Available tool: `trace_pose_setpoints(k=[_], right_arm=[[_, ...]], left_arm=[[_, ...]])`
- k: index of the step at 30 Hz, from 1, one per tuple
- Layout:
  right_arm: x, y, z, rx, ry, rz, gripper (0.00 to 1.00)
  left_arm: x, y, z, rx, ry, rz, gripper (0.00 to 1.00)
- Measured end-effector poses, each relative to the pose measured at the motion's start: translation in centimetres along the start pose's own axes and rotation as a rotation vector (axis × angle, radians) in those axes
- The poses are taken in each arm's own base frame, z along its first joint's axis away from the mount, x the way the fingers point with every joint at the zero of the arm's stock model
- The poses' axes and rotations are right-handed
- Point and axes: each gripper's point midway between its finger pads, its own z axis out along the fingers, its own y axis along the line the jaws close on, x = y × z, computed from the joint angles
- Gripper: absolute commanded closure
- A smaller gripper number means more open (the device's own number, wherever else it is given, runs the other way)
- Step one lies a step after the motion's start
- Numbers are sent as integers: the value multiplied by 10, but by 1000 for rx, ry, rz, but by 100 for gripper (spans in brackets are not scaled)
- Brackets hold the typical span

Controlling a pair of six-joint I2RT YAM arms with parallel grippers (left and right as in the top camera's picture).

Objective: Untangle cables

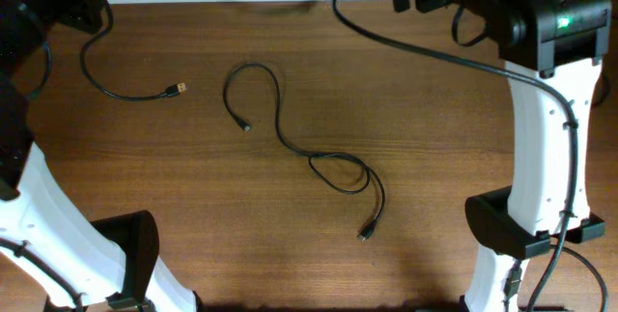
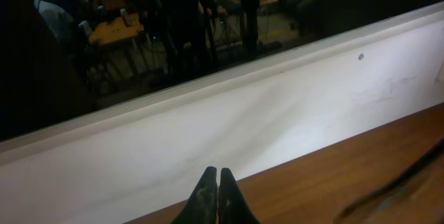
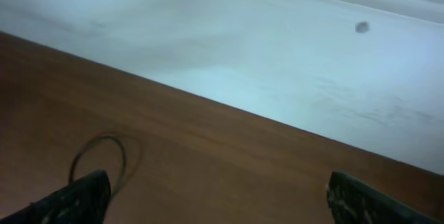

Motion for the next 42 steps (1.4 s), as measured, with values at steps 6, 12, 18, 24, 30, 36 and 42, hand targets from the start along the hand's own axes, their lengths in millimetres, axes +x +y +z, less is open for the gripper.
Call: trace_pose_setpoints(k=[6, 12, 18, 24, 30, 36, 42], right_arm=[[3, -32, -2, 57, 2, 35, 1], [-23, -62, -25, 145, -115, 40, 1], [-60, -102, -138, 324, -343, 52, 1], [-60, -117, -265, 485, -514, 67, 1], [-50, -114, -286, 508, -514, 70, 1], [-39, -121, -258, 494, -427, 83, 1], [-35, -120, -256, 491, -405, 85, 1]], left_arm=[[1, 4, 0, -26, 7, 0, 100], [8, 1, 9, -2, 31, -11, 100], [36, -52, 95, 318, 71, -69, 100], [78, -163, 194, 620, 122, -105, 100], [86, -309, 218, 872, 105, -89, 100], [111, -441, 210, 1053, 131, -55, 1], [150, -501, 208, 1038, 235, -17, 1]])
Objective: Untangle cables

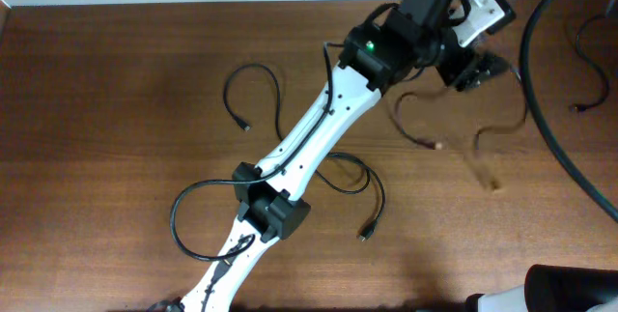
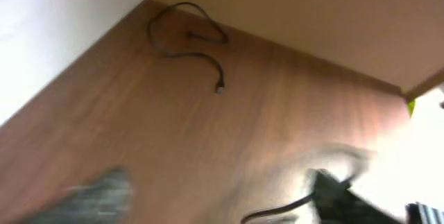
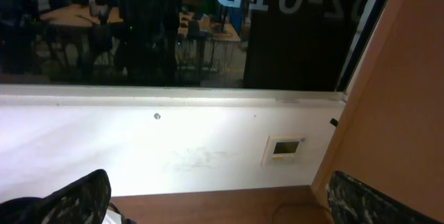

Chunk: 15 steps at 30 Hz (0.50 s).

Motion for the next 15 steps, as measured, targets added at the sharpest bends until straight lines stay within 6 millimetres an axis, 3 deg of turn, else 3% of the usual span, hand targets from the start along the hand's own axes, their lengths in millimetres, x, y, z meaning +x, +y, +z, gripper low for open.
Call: trace_pose_setpoints(k=[2, 4, 7, 9, 10, 11, 13, 14, 15], right_arm=[[3, 0, 0, -2, 11, -1, 1], [5, 1, 0, -3, 20, -1, 1], [11, 7, 6, -36, 42, -1, 1], [17, 15, 16, -74, 67, 9, 1], [20, 18, 21, -89, 77, 16, 1], [28, 25, 35, -121, 108, 24, 1], [43, 33, 55, -149, 163, 49, 1], [54, 36, 66, -158, 199, 64, 1], [62, 39, 76, -162, 228, 82, 1]], left_arm=[[0, 16, -11, -39, 3, -19, 1], [2, 45, -35, -102, 14, -53, 1], [-1, 94, -95, -241, 11, -107, 1], [-15, 120, -158, -374, -16, -129, 1], [-24, 125, -189, -432, -36, -130, 1], [-43, 123, -240, -519, -79, -120, 1], [-66, 105, -293, -592, -139, -94, 1], [-68, 102, -299, -599, -144, -92, 1], [-87, 79, -340, -644, -203, -59, 1]])
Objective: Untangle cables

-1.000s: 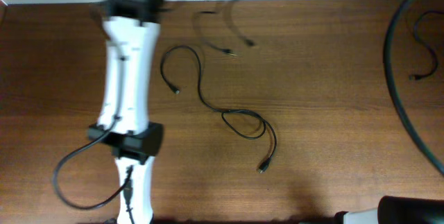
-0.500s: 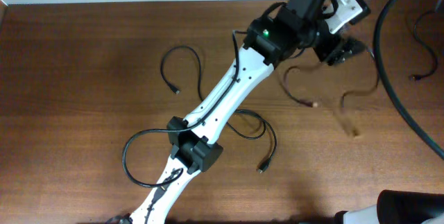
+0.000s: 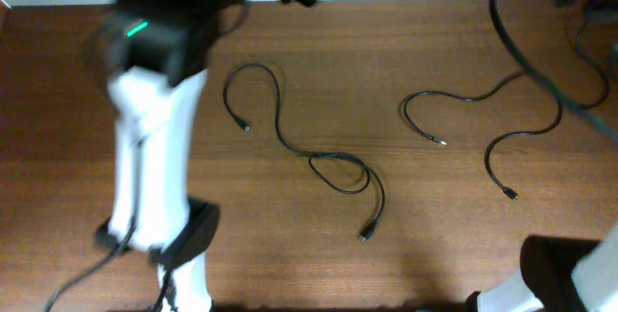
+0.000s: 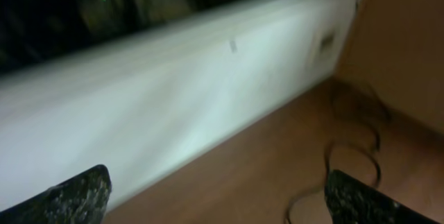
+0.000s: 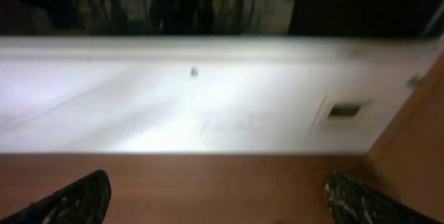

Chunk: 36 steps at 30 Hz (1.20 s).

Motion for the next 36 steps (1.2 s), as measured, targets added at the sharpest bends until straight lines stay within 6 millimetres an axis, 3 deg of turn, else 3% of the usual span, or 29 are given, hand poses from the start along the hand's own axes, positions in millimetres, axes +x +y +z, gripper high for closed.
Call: trace_pose_setpoints(k=[1, 3, 6, 10, 15, 19, 23, 30, 36], right_arm=[[9, 0, 16, -7, 41, 32, 1], [36, -1, 53, -1, 147, 126, 1], [85, -12, 106, 83, 310, 286, 1], [160, -28, 159, 253, 508, 498, 1], [250, -34, 200, 446, 686, 740, 1], [287, -37, 230, 516, 666, 873, 1], [309, -47, 243, 600, 619, 940, 1], [374, -56, 236, 827, 620, 1118, 1], [411, -59, 242, 891, 581, 1196, 1]], left_arm=[[-8, 2, -18, -20, -18, 3, 1], [-27, 7, -76, -91, -70, 11, 1], [-28, 17, -110, -174, -72, 4, 1], [-8, 27, -105, -223, 8, -16, 1], [15, 40, -90, -260, 99, -35, 1], [23, 42, -91, -277, 136, -23, 1], [34, 42, -92, -276, 180, -25, 1], [43, 41, -94, -276, 220, -16, 1], [58, 39, -97, -273, 280, -28, 1]])
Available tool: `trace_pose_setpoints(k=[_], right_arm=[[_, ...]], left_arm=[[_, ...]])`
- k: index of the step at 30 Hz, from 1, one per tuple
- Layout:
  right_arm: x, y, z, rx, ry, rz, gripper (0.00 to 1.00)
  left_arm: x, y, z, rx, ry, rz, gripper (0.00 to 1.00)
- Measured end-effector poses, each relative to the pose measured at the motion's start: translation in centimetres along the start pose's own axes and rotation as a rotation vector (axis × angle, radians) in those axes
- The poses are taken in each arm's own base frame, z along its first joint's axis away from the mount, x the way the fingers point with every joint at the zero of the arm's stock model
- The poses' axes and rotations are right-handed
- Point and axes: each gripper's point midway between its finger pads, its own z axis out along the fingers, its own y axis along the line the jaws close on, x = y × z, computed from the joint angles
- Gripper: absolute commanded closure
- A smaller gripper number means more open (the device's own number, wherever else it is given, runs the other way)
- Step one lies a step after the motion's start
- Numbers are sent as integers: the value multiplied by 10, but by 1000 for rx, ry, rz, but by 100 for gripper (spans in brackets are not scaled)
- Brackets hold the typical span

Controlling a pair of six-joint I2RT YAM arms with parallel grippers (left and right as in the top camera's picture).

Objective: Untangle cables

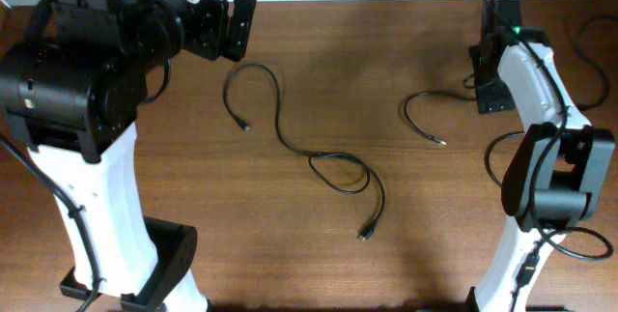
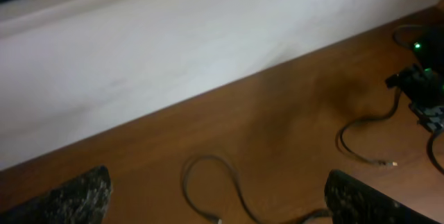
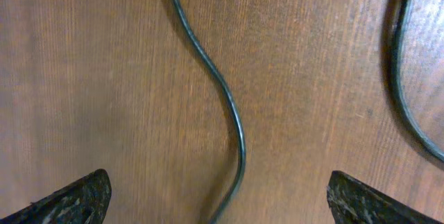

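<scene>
A long black cable (image 1: pixel 290 143) lies mid-table, with a loop (image 1: pixel 340 172) crossing itself and plugs at both ends. Its upper bend (image 2: pixel 208 175) shows in the left wrist view. A second thin cable (image 1: pixel 425 109) curls at the right. My left gripper (image 1: pixel 232 24) hangs open above the table's far left part, its fingers (image 2: pixel 76 197) wide apart with nothing between them. My right gripper (image 1: pixel 490 85) is open low over the second cable (image 3: pixel 232 113), which runs between the spread fingers (image 3: pixel 76 197) untouched.
More black cable (image 1: pixel 591 46) lies at the far right edge, and another strand (image 3: pixel 402 78) runs at the right of the right wrist view. The white wall (image 2: pixel 173 37) borders the table's far side. Both arm bases stand near the front edge.
My left arm was blurred over the table's far middle and now stands at the left, gripper open. My right arm was off at the top right corner and is now over the right cable.
First my left gripper was shut at the far left, with a gold-plugged cable lying there. Then my left arm reached across to the right, open, above a blurred cable. That cable then lay at the right, none at the left. Both arms now stand on their own sides.
</scene>
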Motion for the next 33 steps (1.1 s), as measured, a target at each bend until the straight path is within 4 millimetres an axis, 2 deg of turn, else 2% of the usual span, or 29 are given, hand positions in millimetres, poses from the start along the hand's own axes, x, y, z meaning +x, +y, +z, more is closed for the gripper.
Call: trace_pose_setpoints(k=[2, 4, 5, 8, 11, 15, 20, 21, 22, 23, 24, 28, 33], right_arm=[[1, -4, 10, -4, -9, 11, 0], [1, -10, 21, 1, -21, 25, 8], [0, -14, 26, 4, -26, 34, 8], [-5, -19, 41, 8, -39, 78, 1], [-15, -10, 58, -37, -52, 137, 1], [-26, 8, 60, -118, -35, 189, 1], [-28, 10, 62, -133, -21, 220, 0], [-27, 10, 63, -131, -21, 220, 10], [-27, 10, 64, -129, -22, 218, 32], [-26, 10, 67, -119, -24, 211, 71], [-24, 10, 69, -116, -21, 210, 96], [-16, 5, 79, -80, -30, 194, 96], [-13, 4, 79, -65, -25, 186, 96]], left_arm=[[4, -1, 0, 3, 17, 1, 1], [10, -2, 0, 6, 39, -1, 1], [12, -2, 0, 8, 48, -2, 1], [17, -3, -1, 11, 67, -3, 1], [17, -3, -1, 11, 68, -3, 1], [18, -3, -1, 12, 73, -4, 1], [23, -4, -1, 15, 93, -5, 1], [24, -4, -1, 16, 96, -6, 1], [25, -4, -1, 17, 102, -6, 1], [27, -4, -1, 18, 109, -7, 1], [28, -5, -2, 19, 113, -7, 1], [28, -5, -2, 19, 116, -7, 1], [28, -5, -2, 19, 116, -7, 1]])
